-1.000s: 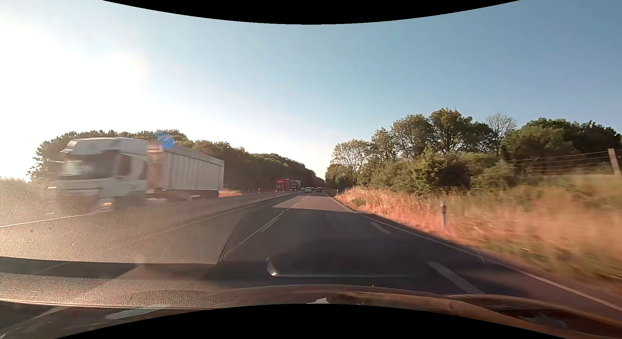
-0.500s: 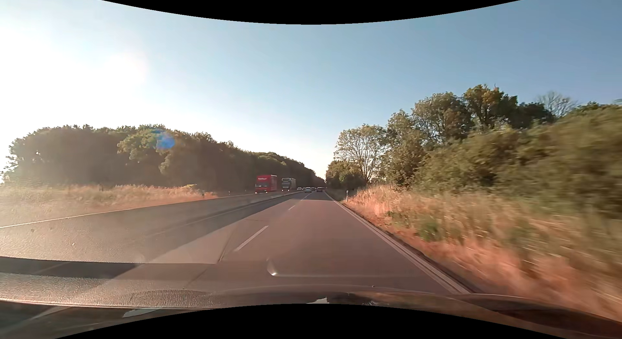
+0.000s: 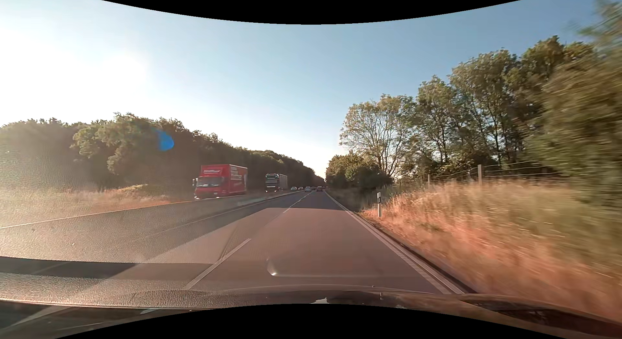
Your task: Follow the waypoints while adhering to traffic rules and regulations
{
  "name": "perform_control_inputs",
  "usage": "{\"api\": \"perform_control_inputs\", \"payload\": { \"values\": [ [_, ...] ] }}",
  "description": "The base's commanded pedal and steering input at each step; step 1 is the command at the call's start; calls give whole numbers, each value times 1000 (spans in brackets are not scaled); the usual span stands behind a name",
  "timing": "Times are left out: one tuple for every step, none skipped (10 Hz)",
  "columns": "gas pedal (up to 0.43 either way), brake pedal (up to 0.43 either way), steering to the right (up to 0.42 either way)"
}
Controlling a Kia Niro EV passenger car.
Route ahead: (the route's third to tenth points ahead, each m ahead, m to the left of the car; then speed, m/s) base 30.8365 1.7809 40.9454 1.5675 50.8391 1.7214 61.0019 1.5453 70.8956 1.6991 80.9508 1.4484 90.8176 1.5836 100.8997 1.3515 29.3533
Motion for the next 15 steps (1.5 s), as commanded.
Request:
{"api": "perform_control_inputs", "payload": {
  "values": [
    [350,0,-1],
    [390,0,-1],
    [421,0,-2],
    [441,0,-2],
    [441,0,-2],
    [441,0,-2],
    [441,0,-2],
    [441,0,-2],
    [441,0,-2],
    [441,0,-1],
    [441,0,-1],
    [461,0,-1],
    [461,0,-1],
    [461,0,-1],
    [461,0,-1]
  ]
}}
